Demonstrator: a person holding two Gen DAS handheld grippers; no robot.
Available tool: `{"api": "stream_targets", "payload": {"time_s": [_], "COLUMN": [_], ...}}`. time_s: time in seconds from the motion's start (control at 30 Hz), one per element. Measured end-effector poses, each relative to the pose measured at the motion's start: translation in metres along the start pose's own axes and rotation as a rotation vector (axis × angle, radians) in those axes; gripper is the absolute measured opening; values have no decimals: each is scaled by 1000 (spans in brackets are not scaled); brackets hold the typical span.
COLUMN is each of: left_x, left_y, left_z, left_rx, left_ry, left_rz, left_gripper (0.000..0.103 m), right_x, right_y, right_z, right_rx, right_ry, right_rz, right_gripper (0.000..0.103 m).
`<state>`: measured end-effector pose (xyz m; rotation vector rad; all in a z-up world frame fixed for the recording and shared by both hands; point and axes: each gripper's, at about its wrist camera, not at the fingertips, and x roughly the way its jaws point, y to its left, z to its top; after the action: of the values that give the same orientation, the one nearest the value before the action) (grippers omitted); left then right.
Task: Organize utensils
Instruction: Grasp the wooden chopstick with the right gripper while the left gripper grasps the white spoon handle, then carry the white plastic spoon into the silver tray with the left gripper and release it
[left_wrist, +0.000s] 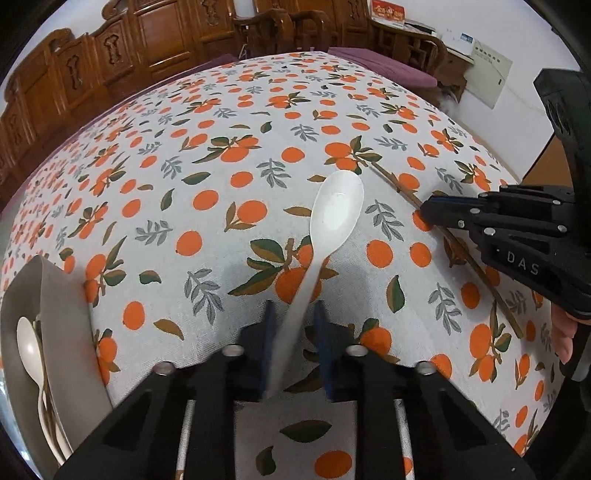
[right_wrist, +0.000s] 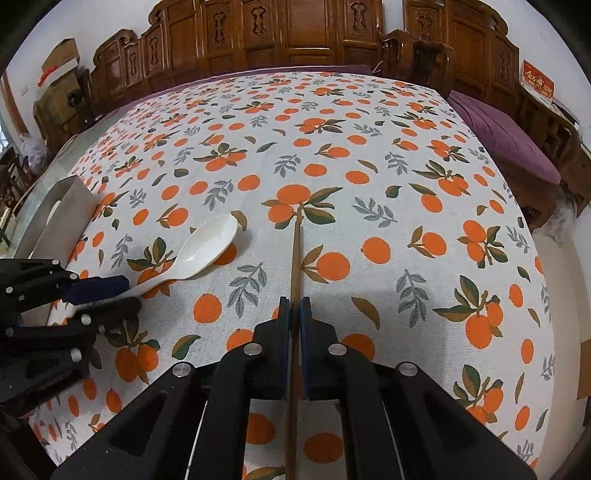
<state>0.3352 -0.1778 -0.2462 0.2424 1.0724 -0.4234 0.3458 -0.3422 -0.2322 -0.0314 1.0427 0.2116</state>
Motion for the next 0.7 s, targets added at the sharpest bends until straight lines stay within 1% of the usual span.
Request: {"api": "stream_targets", "payload": {"time_s": [0.07,0.17,0.37,0.53,0.7], "left_x": [1,1,-3,-15,-34], "left_y": [2,0,-3,-4,-6], "left_z": [1,1,-2,-5,-10], "left_rx": [-9,8,20,10,3], "left_ry": [3,8,7,-20,-52], "left_rz": [4,10,23,23,18], "left_gripper": [12,9,9,9,9], "right_x": [1,2,4,4,-2], "right_y": [1,2,3,0,-6], "right_z": [0,0,0,-3,-7], "right_rx": [-2,-8,-15,-8,8], "right_ry": [1,3,15,15,16], "right_rz": [-2,-11,-6,0,-16], "right_gripper": [7,7,7,8,8]}}
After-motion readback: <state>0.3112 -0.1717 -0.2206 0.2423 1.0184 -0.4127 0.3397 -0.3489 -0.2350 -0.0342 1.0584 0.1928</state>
